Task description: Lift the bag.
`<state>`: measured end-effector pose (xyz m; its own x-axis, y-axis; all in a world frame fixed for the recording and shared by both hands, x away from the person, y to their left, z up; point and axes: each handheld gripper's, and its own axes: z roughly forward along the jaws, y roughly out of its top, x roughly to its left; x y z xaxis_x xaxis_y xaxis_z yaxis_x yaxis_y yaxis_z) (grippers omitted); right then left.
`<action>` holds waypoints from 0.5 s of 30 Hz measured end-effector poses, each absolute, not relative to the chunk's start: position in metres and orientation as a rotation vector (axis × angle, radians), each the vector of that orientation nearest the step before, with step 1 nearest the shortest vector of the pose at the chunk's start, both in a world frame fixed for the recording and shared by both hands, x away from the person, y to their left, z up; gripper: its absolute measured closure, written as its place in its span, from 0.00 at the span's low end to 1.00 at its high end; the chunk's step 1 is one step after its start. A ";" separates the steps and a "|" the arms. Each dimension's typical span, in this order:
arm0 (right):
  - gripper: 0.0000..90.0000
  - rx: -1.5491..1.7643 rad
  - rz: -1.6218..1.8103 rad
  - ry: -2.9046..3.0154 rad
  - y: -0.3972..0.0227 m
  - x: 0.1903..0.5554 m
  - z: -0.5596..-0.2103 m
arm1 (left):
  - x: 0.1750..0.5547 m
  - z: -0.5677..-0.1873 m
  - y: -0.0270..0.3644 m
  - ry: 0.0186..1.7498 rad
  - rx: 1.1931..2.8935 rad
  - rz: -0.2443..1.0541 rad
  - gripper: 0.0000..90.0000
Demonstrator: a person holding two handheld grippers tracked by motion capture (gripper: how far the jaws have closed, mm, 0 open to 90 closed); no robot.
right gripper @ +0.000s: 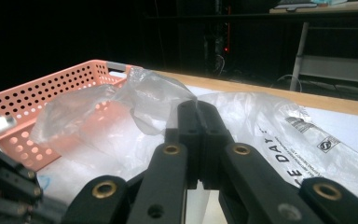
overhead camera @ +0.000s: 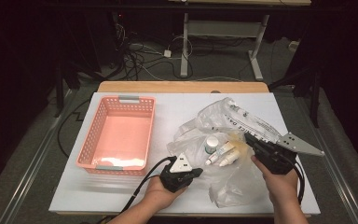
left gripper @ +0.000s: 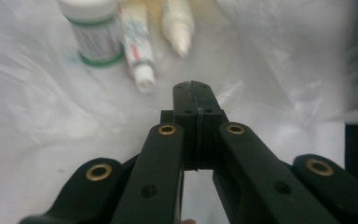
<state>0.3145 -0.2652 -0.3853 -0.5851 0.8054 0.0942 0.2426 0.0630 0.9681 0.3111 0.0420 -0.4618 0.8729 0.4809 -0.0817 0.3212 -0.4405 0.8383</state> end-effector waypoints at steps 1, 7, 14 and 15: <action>1.00 1.038 1.551 1.866 -0.265 0.314 -0.385 | 0.311 -0.460 0.043 0.594 2.044 0.222 0.99; 1.00 1.009 1.577 1.826 -0.264 0.310 -0.377 | 0.314 -0.443 0.049 0.605 1.944 0.308 0.99; 1.00 0.984 1.616 1.720 -0.263 0.313 -0.356 | 0.326 -0.420 0.047 0.610 1.812 0.349 0.99; 1.00 0.977 1.623 1.701 -0.263 0.314 -0.352 | 0.327 -0.417 0.046 0.604 1.799 0.362 0.99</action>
<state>0.3140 -0.2628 -0.3521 -0.5585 0.8263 0.0724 0.1115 -0.0117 0.9937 0.3270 0.0457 -0.4171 0.8204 0.5690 -0.0564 0.2186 -0.2210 0.9505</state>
